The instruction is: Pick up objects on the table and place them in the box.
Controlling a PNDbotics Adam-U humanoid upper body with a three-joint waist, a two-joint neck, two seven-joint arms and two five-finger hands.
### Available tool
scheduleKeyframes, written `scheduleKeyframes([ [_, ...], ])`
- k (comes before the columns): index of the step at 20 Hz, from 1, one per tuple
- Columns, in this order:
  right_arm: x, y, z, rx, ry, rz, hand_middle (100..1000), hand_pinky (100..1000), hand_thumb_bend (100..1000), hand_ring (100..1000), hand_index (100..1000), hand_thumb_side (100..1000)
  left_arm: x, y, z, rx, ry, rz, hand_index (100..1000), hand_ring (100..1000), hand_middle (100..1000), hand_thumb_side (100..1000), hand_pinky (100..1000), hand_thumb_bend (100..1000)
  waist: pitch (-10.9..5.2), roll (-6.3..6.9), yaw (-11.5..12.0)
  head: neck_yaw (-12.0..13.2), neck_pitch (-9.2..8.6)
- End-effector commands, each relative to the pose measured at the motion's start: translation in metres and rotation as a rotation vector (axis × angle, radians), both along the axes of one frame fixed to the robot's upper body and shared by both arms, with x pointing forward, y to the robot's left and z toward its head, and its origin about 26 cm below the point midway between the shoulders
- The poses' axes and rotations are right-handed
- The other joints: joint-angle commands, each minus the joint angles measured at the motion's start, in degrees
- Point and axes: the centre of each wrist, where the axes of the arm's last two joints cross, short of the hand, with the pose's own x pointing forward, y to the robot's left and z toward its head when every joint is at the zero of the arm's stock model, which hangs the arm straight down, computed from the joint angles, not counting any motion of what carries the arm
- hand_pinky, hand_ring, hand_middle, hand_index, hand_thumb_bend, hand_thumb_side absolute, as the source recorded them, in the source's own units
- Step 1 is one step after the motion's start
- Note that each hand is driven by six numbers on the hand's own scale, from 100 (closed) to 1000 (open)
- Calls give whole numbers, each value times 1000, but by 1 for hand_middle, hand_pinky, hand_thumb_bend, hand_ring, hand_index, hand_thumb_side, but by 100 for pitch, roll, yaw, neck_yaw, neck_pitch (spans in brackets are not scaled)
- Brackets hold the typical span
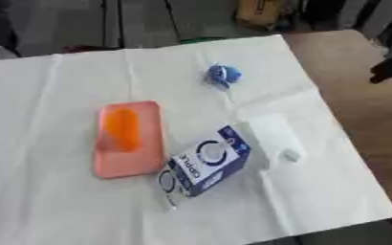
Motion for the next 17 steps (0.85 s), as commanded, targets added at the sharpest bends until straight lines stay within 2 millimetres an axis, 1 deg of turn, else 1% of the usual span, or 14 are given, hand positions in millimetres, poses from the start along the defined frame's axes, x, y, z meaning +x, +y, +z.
scheduleKeyframes([
  [1, -1, -3, 10, -25, -29, -8, 745, 460, 310, 505, 926, 635, -8, 9, 7, -65, -46, 36, 826, 670, 721, 607, 669, 557, -44, 4, -5, -9, 24],
  [10, -1, -4, 11, -25, -30, -12, 745, 461, 308, 505, 926, 636, -14, 14, -5, -130, -28, 79, 820, 661, 714, 630, 662, 542, -33, 23, -2, 8, 24],
  [17, -1, -4, 11, -25, -30, -13, 745, 460, 307, 505, 926, 636, -14, 13, -7, -139, -26, 80, 818, 660, 712, 632, 661, 540, -35, 33, 9, 11, 24],
])
